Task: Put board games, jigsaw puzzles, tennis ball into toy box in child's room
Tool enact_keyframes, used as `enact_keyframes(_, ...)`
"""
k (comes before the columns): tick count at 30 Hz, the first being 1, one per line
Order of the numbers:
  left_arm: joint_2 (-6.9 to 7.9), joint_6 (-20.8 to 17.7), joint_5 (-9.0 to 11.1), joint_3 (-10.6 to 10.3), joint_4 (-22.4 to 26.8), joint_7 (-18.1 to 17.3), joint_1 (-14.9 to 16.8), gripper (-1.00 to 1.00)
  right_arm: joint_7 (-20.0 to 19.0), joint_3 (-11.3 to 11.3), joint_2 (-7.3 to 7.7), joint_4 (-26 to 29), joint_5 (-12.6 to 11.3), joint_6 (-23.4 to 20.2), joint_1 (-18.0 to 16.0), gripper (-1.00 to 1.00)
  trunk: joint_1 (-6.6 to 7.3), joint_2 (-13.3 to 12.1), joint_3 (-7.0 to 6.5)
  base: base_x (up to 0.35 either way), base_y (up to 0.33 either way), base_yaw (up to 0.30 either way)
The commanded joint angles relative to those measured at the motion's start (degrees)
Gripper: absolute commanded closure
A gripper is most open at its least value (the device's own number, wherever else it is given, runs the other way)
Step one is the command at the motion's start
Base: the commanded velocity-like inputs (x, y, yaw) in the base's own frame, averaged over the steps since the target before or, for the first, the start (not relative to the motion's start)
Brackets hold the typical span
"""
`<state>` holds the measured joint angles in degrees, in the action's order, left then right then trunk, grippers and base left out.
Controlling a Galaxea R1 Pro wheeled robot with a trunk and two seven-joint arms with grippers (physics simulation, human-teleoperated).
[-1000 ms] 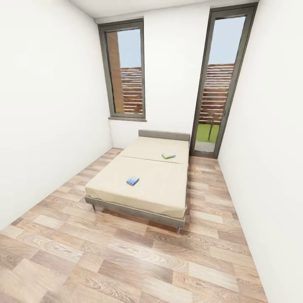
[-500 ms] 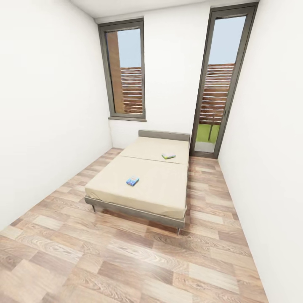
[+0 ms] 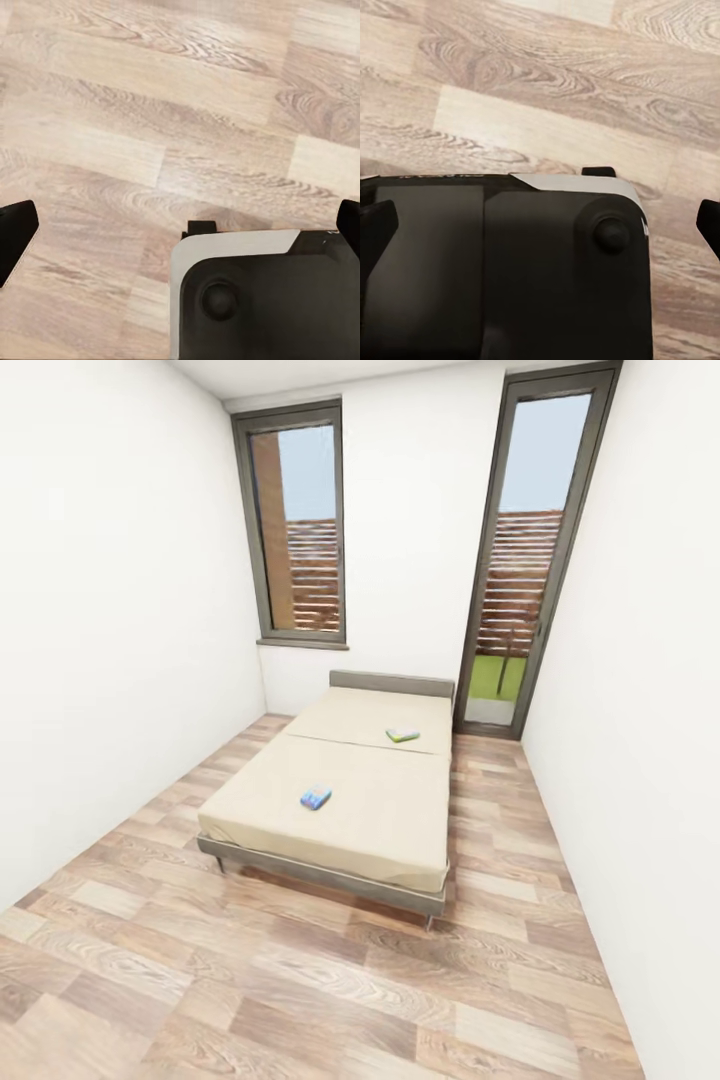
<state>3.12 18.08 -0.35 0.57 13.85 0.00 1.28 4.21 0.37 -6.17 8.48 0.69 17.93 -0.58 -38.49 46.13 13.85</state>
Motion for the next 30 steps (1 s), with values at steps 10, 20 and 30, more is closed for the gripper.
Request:
enact_keyframes(10,0.04,0.2,0.0,0.0,0.0,0.0,0.0,-1.00,0.2,-0.8,-0.13,0.0,0.0,-0.3,0.0,-1.00,-0.03,0.1,0.08,0.077,0.170,-0.016)
enact_keyframes(20,0.04,0.2,-0.1,0.0,0.0,0.0,0.0,-1.00,0.1,-1.0,-0.16,0.0,0.0,-0.2,0.0,-1.00,-0.03,0.1,0.08,0.054,0.265,-0.184)
enact_keyframes(30,-0.03,0.2,-0.1,0.0,0.0,0.0,0.0,-1.00,0.1,-1.0,-0.16,0.0,0.0,0.0,0.0,-1.00,-0.03,0.1,0.08,0.211,0.234,-0.050)
